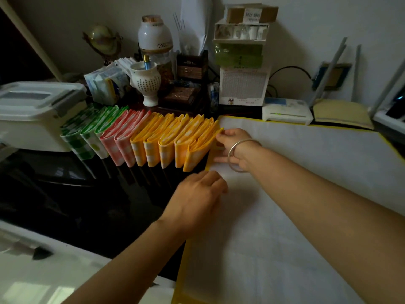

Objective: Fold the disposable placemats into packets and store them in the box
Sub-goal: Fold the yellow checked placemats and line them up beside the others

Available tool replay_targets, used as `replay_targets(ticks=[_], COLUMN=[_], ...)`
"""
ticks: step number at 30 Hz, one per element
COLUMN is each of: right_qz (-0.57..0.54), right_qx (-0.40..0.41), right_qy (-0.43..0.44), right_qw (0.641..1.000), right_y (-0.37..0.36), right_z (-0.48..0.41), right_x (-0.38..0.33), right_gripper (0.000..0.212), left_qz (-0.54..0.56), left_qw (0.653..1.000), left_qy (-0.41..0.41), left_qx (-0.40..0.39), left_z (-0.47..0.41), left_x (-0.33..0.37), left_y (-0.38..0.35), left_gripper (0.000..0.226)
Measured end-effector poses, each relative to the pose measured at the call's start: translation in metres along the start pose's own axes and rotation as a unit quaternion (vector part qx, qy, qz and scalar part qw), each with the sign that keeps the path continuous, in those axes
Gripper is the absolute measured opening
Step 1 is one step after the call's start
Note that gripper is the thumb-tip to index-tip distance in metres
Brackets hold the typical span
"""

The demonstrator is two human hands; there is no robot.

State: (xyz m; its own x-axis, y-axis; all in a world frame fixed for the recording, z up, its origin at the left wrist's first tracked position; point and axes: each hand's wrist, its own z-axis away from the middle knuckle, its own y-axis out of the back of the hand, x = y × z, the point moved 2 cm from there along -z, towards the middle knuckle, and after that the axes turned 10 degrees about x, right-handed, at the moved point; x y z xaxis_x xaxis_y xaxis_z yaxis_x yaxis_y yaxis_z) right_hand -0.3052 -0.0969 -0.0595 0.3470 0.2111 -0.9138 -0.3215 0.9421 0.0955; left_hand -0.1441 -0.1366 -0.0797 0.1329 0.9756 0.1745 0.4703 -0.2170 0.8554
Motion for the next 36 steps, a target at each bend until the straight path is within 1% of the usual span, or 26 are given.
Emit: replay_targets(ticks=[1, 2, 4, 5, 6, 8, 10, 13, 16, 19, 20, 21, 22, 24, 25, 27, 29, 30, 31, 32, 34, 35, 36], right_qz=[0.005, 0.008, 0.023, 0.044, 0.071, 0.141, 0.225, 0.336, 0.385, 0.457, 0.463, 0.465, 0.474, 0.506, 0.536, 0.586, 0.62, 0.622, 0.608, 0.585, 0.537, 0.521, 0.516], right_qx=[0.011, 0.017, 0.01, 0.007, 0.0, -0.01, -0.023, -0.041, -0.024, 0.022, 0.04, 0.055, 0.059, 0.037, 0.023, -0.002, -0.017, -0.019, -0.018, -0.012, 0.002, 0.012, 0.023], right_qy=[-0.003, -0.005, 0.0, 0.008, 0.021, 0.06, 0.123, 0.191, 0.245, 0.306, 0.323, 0.337, 0.339, 0.323, 0.312, 0.297, 0.283, 0.284, 0.292, 0.301, 0.321, 0.34, 0.357], right_qw=[1.0, 1.0, 1.0, 0.999, 0.997, 0.988, 0.966, 0.921, 0.889, 0.835, 0.824, 0.817, 0.811, 0.799, 0.784, 0.754, 0.732, 0.73, 0.738, 0.753, 0.78, 0.783, 0.778], right_y=[0.005, 0.01, 0.021, 0.027, 0.032, 0.044, 0.061, 0.1, 0.158, 0.216, 0.229, 0.247, 0.263, 0.287, 0.299, 0.316, 0.328, 0.333, 0.336, 0.338, 0.342, 0.342, 0.343], right_z=[0.001, 0.002, 0.006, 0.009, 0.01, 0.018, 0.025, 0.043, 0.07, 0.104, 0.112, 0.125, 0.137, 0.153, 0.163, 0.172, 0.18, 0.183, 0.186, 0.189, 0.194, 0.196, 0.2], right_x=[0.002, 0.003, 0.006, 0.008, 0.01, 0.015, 0.022, 0.043, 0.069, 0.092, 0.099, 0.106, 0.114, 0.134, 0.142, 0.155, 0.162, 0.164, 0.164, 0.164, 0.163, 0.161, 0.157], right_gripper=[0.027, 0.03, 0.03, 0.027, 0.021, 0.012, 0.01, 0.015, 0.015, 0.019, 0.021, 0.03, 0.048, 0.09, 0.105, 0.117, 0.113, 0.11, 0.106, 0.1, 0.072, 0.055, 0.038], left_qz=[0.017, 0.037, 0.082, 0.09, 0.076, 0.025, -0.008, -0.027, -0.045, -0.02, -0.006, 0.009, 0.024, 0.046, 0.057, 0.088, 0.099, 0.085, 0.065, 0.044, 0.007, -0.002, -0.005], left_qw=[1.0, 0.998, 0.992, 0.987, 0.983, 0.977, 0.973, 0.967, 0.966, 0.974, 0.977, 0.978, 0.978, 0.975, 0.973, 0.971, 0.969, 0.971, 0.975, 0.98, 0.987, 0.989, 0.99], left_qy=[-0.008, -0.023, -0.063, -0.086, -0.109, -0.14, -0.157, -0.166, -0.172, -0.153, -0.138, -0.13, -0.123, -0.108, -0.102, -0.072, -0.036, -0.03, -0.033, -0.038, -0.039, -0.033, -0.024], left_qx=[-0.018, -0.034, -0.075, -0.102, -0.127, -0.161, -0.172, -0.189, -0.188, -0.165, -0.163, -0.164, -0.169, -0.187, -0.198, -0.212, -0.222, -0.22, -0.208, -0.191, -0.158, -0.148, -0.137], left_z=[0.005, 0.009, 0.02, 0.025, 0.029, 0.033, 0.032, 0.033, 0.041, 0.042, 0.041, 0.039, 0.036, 0.033, 0.032, 0.029, 0.028, 0.029, 0.029, 0.029, 0.029, 0.029, 0.029], left_x=[0.01, 0.022, 0.048, 0.063, 0.074, 0.089, 0.097, 0.102, 0.108, 0.112, 0.107, 0.11, 0.113, 0.115, 0.12, 0.123, 0.128, 0.13, 0.129, 0.13, 0.129, 0.127, 0.126], left_y=[-0.001, -0.002, -0.007, -0.01, -0.014, -0.019, -0.018, -0.017, -0.023, -0.027, -0.029, -0.03, -0.029, -0.023, -0.02, -0.011, -0.004, -0.002, -0.001, 0.001, 0.01, 0.014, 0.018], left_gripper=[0.027, 0.025, 0.027, 0.035, 0.049, 0.076, 0.09, 0.1, 0.114, 0.113, 0.111, 0.108, 0.104, 0.096, 0.091, 0.077, 0.065, 0.061, 0.06, 0.057, 0.05, 0.046, 0.043])
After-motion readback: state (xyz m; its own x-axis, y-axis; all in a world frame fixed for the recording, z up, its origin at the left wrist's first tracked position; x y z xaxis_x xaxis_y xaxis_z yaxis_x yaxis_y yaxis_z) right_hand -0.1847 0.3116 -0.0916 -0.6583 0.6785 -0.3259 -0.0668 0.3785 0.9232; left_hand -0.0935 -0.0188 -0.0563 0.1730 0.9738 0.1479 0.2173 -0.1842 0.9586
